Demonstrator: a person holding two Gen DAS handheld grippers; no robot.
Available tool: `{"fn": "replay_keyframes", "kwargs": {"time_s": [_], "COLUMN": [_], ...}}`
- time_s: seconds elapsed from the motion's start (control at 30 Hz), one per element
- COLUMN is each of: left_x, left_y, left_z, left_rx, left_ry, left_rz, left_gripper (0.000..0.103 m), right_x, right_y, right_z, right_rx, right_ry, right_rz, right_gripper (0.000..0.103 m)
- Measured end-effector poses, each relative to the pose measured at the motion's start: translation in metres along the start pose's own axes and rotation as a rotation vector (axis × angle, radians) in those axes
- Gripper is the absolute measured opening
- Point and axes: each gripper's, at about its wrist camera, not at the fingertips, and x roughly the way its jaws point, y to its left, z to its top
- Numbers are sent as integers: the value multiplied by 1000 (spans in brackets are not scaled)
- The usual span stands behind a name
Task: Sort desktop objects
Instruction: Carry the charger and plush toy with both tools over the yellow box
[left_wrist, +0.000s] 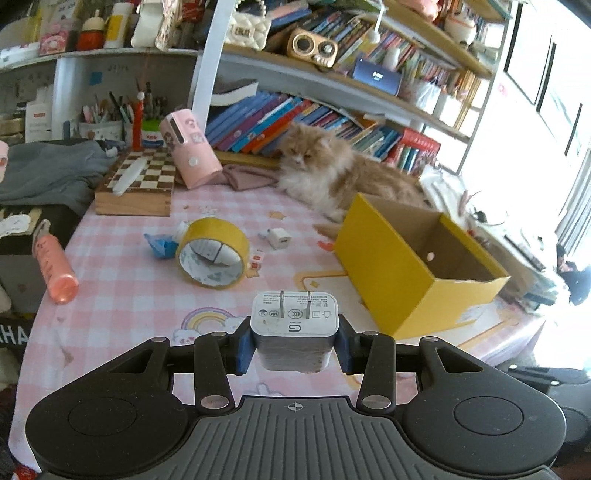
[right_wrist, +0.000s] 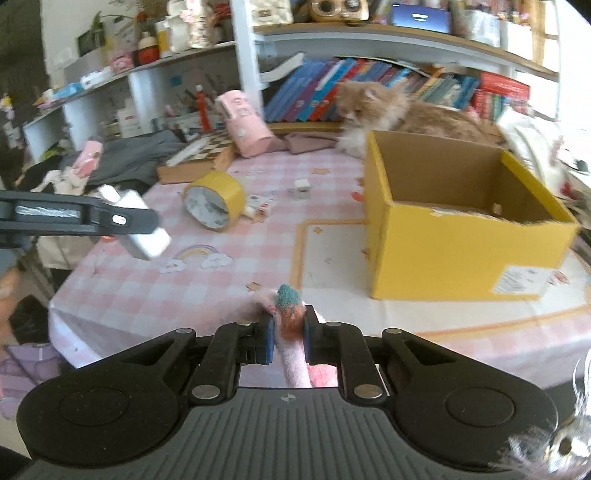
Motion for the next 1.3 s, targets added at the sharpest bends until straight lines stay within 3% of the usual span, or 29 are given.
{"fn": "replay_keyframes", "kwargs": {"time_s": [0.23,0.6,0.93,1.3], "left_x": [-10,-12,2,-3], "left_y": [-23,-48,-79,-94], "left_z": [-14,-26,-32,-41], "left_rx": [69,110,176,222], "left_ry": [34,53,99,120], "left_rz": [-63,-175,-319,-372], "left_gripper": [42,42,42,42], "right_x": [-28,-63,-94,-110], "right_y": [-14,-15,-27,-32], "right_z": [-21,-44,-65,-79], "right_rx": [86,114,196,255], "right_ry": [-11,-18,-15,1], "right_rz": [-75,-135,-272,-322], "right_gripper": [13,13,13,13]}}
